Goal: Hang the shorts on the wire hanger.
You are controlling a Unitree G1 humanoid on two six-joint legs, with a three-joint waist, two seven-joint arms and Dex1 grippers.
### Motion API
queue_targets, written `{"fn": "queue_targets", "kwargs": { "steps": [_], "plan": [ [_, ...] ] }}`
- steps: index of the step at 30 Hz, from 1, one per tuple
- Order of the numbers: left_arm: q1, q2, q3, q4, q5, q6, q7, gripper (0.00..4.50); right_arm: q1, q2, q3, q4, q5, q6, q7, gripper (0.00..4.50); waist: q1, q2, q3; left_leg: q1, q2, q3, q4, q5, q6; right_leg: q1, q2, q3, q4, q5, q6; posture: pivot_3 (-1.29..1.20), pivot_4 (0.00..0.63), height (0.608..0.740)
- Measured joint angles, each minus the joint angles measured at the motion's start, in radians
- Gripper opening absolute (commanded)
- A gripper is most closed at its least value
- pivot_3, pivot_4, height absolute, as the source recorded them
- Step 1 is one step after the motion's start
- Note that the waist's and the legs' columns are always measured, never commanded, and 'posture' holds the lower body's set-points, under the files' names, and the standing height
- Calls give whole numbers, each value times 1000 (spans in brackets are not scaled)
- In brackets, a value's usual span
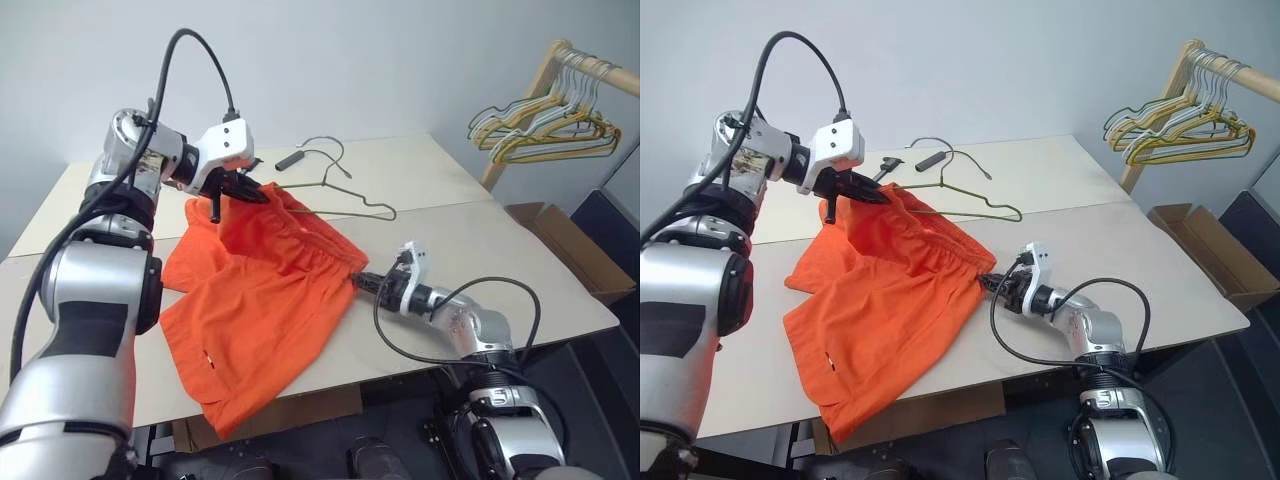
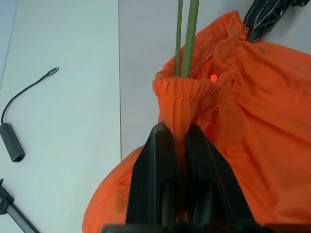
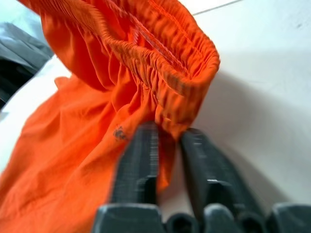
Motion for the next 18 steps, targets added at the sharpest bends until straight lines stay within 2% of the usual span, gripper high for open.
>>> {"fn": "queue_targets", "kwargs": {
  "steps": [7, 11, 18],
  "plan": [
    [1, 22, 17, 0, -20, -3, -67, 0, -16, -35, 3, 20, -12, -21, 12, 58, -1, 0, 0, 0, 0, 0, 0, 0, 0, 0, 0, 0, 0, 0, 0, -108, 0, 740],
    [2, 59, 16, 0, -59, -4, -148, 0, -27, -114, -2, 21, -20, -57, 48, 58, -2, 0, 0, -1, 0, 0, 0, 0, 0, 0, 0, 0, 0, 0, 0, -109, 0, 740],
    [22, 89, -66, -19, -165, -9, -158, 0, -86, -293, 4, 67, -18, -90, 245, 58, 1, 0, 0, 0, 0, 0, 0, 0, 0, 0, 0, 0, -1, 0, 0, -103, 0, 740]
  ]
}}
